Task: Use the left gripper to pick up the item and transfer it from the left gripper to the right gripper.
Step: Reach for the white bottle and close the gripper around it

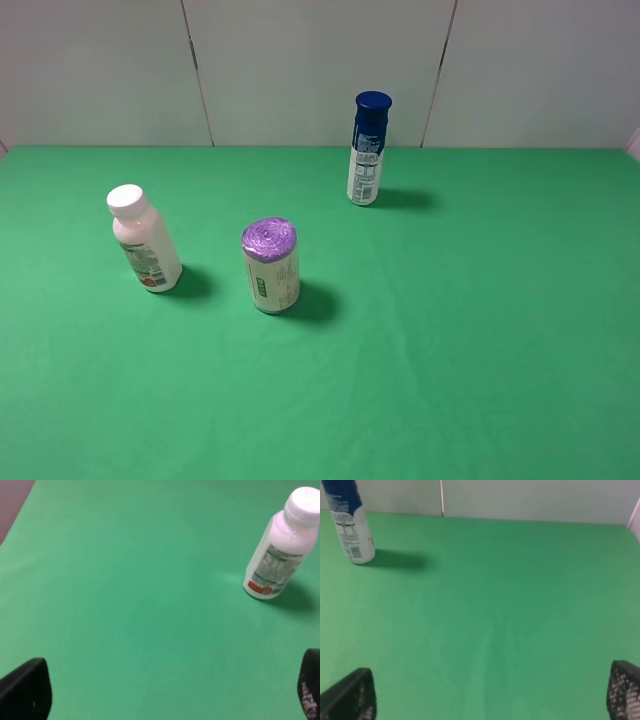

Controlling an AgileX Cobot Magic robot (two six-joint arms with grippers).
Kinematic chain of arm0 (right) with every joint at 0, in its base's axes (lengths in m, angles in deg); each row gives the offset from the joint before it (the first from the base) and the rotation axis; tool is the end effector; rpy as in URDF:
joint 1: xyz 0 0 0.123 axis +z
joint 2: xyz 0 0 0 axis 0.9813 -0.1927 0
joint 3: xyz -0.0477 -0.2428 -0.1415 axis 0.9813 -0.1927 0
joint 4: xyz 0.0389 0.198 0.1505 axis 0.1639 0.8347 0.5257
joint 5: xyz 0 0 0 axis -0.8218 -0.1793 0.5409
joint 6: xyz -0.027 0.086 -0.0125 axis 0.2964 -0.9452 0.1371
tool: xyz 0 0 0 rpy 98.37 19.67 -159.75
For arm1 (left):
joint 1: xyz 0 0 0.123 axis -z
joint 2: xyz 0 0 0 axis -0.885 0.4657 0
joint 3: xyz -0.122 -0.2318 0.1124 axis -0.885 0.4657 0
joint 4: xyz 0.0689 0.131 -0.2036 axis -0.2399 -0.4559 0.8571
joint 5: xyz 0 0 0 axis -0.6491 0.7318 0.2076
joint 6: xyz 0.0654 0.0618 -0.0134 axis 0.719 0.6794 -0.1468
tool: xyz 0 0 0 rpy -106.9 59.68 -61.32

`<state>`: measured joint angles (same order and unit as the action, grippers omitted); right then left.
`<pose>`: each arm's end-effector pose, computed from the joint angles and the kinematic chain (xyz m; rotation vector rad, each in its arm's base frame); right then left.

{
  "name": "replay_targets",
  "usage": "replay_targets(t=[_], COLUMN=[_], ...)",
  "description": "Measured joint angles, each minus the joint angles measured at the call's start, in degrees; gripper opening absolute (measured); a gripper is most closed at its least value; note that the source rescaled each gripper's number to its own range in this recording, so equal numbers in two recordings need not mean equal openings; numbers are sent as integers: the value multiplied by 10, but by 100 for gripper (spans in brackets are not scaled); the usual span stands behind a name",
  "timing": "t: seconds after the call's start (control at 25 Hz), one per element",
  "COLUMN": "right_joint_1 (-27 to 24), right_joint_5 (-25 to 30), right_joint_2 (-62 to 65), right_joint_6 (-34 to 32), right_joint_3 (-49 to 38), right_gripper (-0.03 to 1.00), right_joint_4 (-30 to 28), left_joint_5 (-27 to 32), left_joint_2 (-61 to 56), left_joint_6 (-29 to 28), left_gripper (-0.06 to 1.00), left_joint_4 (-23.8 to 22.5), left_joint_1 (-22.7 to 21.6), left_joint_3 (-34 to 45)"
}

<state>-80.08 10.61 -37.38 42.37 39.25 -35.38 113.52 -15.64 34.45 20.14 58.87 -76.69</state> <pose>-0.0034 0.0056 0.2793 -0.0742 2.0054 0.0124 -0.0049 0.0048 0.2747 -0.1865 2.0430 0.0376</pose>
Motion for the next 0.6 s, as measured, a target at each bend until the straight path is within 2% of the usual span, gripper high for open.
replay_targets(t=[0.4, 0.6], right_joint_1=[0, 0], right_joint_5=[0, 0], right_joint_2=[0, 0], right_joint_6=[0, 0], right_joint_3=[0, 0], right_gripper=[100, 100], right_joint_4=[0, 0], left_joint_5=[9, 17], left_joint_2=[0, 55], left_joint_6=[11, 12], left_gripper=[99, 100], left_joint_4=[2, 4], left_joint_1=[0, 0], left_joint_3=[-11, -64])
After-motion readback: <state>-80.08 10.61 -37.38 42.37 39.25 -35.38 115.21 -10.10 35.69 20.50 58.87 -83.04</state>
